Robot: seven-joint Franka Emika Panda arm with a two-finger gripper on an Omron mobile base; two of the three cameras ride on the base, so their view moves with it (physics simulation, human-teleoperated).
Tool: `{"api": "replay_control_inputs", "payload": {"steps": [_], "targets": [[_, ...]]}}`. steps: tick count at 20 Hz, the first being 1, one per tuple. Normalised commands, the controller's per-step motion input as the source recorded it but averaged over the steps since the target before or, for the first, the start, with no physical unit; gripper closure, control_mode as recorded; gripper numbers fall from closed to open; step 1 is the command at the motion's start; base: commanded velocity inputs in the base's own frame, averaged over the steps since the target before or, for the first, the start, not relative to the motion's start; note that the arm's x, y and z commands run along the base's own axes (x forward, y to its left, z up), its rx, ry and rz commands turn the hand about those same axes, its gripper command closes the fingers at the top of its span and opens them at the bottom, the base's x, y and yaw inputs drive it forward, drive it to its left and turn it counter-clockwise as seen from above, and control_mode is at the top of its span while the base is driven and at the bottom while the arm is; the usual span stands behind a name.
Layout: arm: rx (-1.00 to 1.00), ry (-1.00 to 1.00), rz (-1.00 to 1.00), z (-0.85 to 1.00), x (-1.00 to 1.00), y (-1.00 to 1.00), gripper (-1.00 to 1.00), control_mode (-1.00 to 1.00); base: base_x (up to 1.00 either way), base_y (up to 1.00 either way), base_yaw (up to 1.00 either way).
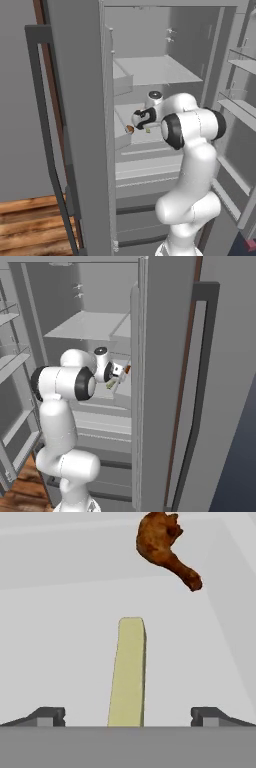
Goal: Pick the egg and butter from the fridge and place them by the bowl for mixing.
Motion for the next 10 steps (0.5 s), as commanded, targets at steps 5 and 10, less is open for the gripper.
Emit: {"api": "replay_control_inputs", "payload": {"steps": [5,10], "targets": [[0.00,0.01,-0.03,-0.34,0.40,0.00,-1.00,-1.00,0.00,0.00,0.00],[0.01,0.00,-0.03,-0.34,0.00,-0.01,-1.00,-1.00,0.00,0.00,0.00]]}}
